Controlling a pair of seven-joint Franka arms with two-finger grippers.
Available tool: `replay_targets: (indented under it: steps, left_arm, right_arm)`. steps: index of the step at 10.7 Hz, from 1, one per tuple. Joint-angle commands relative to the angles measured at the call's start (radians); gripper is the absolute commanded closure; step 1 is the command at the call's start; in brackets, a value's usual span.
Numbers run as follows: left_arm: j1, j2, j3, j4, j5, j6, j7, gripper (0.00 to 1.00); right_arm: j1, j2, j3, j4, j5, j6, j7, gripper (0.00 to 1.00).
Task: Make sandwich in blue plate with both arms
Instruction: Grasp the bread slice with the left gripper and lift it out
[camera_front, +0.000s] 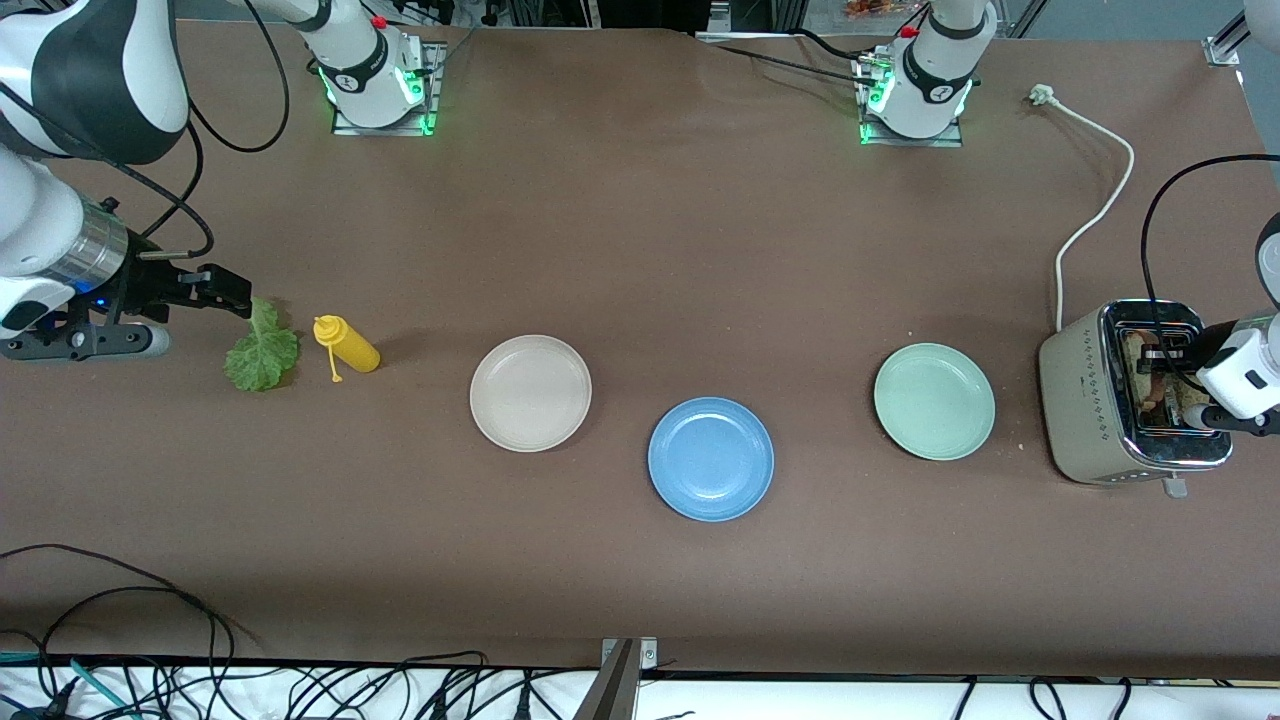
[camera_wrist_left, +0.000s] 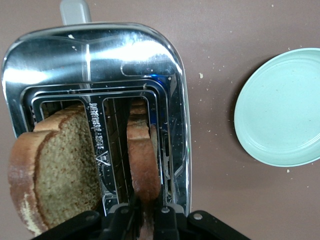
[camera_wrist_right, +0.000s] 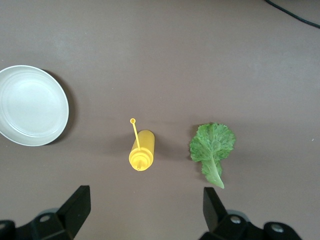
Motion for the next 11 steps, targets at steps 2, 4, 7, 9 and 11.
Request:
replay_targets:
  steps: [2, 4, 7, 9, 11]
  left_arm:
    - [0.001, -0.030, -0.017, 0.014, 0.015, -0.067, 0.015, 1.00]
    - [-0.001, -0.098, -0.037, 0.020, 0.007, -0.149, 0.015, 1.00]
    - [-0.001, -0.146, -0.072, 0.115, 0.009, -0.328, 0.009, 1.00]
    - [-0.004, -0.146, -0.101, 0.182, 0.007, -0.401, 0.000, 1.00]
    - [-0.004, -0.146, -0.130, 0.204, 0.003, -0.418, -0.004, 1.00]
  right_arm:
    - [0.002, -0.001, -0.002, 0.006, -0.010, -0.007, 0.009, 0.00]
    - [0.002, -0.001, -0.002, 0.006, -0.010, -0.007, 0.009, 0.00]
    - [0.002, -0.001, -0.002, 0.006, -0.010, -0.007, 0.009, 0.00]
    - [0.002, -0.001, -0.002, 0.006, -0.010, -0.007, 0.009, 0.00]
    - [0.002, -0.001, -0.002, 0.006, -0.010, -0.007, 0.009, 0.00]
